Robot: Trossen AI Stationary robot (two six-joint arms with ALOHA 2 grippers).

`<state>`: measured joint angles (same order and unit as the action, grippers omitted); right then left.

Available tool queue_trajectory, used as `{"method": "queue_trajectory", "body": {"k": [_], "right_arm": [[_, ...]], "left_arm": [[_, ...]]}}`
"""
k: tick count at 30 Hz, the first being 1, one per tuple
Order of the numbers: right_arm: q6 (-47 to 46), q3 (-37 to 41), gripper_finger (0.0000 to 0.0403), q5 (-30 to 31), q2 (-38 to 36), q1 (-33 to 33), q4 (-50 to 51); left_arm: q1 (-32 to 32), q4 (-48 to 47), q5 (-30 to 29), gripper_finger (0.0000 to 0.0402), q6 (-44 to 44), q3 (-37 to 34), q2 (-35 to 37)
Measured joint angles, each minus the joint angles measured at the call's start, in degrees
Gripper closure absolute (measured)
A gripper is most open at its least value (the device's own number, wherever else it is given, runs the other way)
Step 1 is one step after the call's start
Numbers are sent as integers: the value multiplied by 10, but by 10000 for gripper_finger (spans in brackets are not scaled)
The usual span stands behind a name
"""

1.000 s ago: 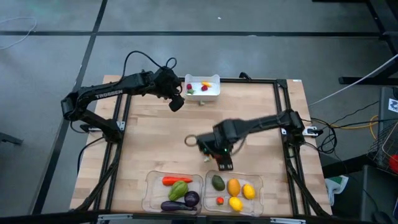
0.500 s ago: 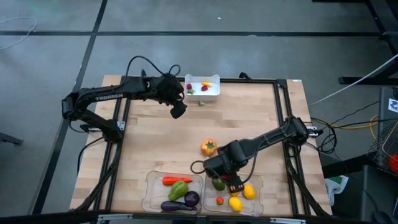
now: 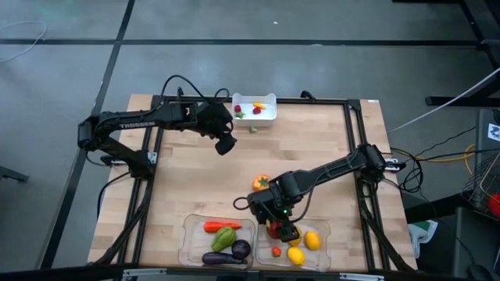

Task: Sort produce into baskets
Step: Put the red tomato into the right transparent bin

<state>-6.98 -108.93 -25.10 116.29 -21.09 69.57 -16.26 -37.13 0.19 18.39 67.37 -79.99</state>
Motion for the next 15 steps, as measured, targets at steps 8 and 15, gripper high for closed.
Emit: {"method": "queue_trajectory", "body": {"k": [8,15], "right_arm": [[14,16,125,-18,0,14,-17],[14,16,125,-28,0,17,-23]], "left_arm": [[2,0,0,137,1,0,0],[2,0,0,137,1,0,0]]}}
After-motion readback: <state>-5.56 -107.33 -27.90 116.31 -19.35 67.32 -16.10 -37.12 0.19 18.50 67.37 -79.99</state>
